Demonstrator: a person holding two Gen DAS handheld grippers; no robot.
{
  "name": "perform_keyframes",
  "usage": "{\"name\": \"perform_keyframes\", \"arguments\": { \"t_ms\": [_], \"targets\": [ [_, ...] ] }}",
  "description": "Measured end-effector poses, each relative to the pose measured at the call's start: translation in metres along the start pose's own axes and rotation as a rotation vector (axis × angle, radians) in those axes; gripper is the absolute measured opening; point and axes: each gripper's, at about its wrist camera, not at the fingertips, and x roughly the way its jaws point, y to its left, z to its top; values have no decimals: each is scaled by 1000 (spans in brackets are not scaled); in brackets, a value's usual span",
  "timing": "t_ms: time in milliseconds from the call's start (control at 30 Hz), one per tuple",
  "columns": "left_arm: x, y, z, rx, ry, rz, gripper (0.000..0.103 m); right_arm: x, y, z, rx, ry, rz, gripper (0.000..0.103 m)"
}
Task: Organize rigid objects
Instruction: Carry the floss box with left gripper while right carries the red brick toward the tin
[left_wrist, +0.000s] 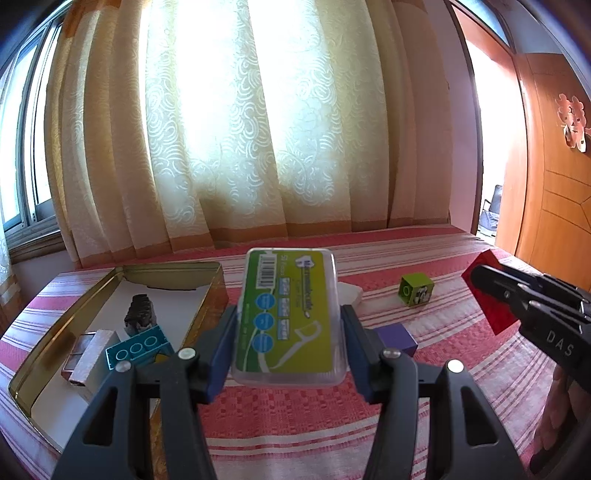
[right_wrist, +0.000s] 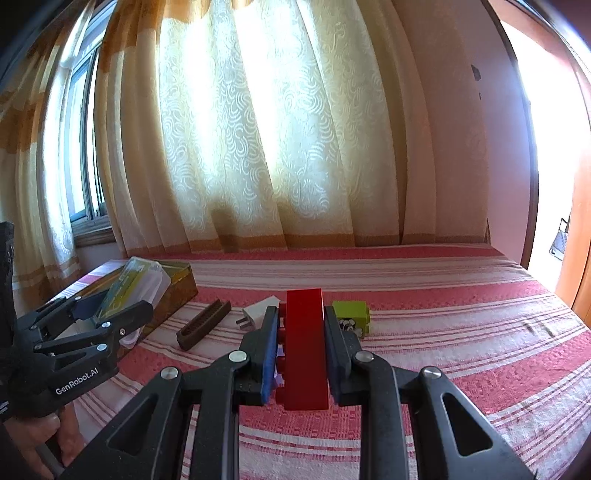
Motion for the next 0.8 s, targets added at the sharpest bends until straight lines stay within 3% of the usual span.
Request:
{"name": "perform_keyframes", "arguments": {
  "t_ms": [333,800],
  "targets": [
    [-7,3,-2,-9,-20,10,54,-13,11,3,-38,-74,-19,25],
    [-14,8,-4,-20,-40,9,54,-11,23,3,-64,-82,13,25]
  ]
}}
